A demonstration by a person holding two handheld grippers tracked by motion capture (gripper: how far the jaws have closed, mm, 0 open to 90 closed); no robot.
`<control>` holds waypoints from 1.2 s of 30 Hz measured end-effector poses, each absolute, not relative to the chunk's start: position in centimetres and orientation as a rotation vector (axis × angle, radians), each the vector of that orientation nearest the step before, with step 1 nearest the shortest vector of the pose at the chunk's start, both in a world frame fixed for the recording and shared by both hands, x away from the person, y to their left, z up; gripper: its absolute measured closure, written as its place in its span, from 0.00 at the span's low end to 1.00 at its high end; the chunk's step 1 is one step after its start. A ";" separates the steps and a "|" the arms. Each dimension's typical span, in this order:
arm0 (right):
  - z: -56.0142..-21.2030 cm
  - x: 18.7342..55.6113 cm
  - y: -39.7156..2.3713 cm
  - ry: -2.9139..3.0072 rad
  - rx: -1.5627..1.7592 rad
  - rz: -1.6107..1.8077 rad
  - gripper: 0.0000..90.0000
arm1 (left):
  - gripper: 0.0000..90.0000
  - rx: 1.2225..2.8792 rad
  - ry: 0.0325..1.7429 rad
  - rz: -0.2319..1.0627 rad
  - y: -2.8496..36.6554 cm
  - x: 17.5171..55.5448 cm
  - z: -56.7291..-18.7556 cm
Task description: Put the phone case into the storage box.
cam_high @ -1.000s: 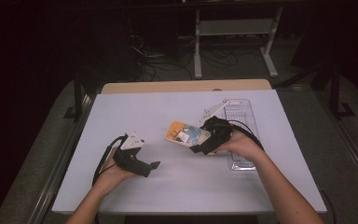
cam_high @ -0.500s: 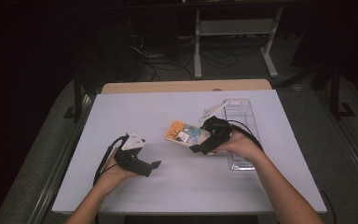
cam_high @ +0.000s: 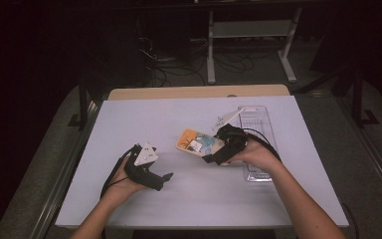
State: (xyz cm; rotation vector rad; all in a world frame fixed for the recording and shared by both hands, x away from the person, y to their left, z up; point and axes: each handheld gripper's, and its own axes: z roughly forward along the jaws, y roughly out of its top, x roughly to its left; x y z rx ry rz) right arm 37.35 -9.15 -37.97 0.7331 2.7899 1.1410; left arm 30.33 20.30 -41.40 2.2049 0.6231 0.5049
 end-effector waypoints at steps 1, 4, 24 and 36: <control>-38.0 37.4 -9.2 2.790 0.733 1.141 0.12 | 0.00 2.204 0.615 0.517 20.3 30.3 -41.4; -38.0 37.4 -9.2 2.791 0.736 1.140 0.12 | 0.00 2.214 0.598 0.540 20.3 30.2 -41.2; -37.9 37.4 -9.2 2.792 0.731 1.140 0.12 | 0.00 2.257 0.458 0.718 19.9 29.4 -41.3; -38.0 37.4 -9.2 2.792 0.735 1.139 0.12 | 0.00 2.303 0.374 0.827 19.5 29.0 -41.5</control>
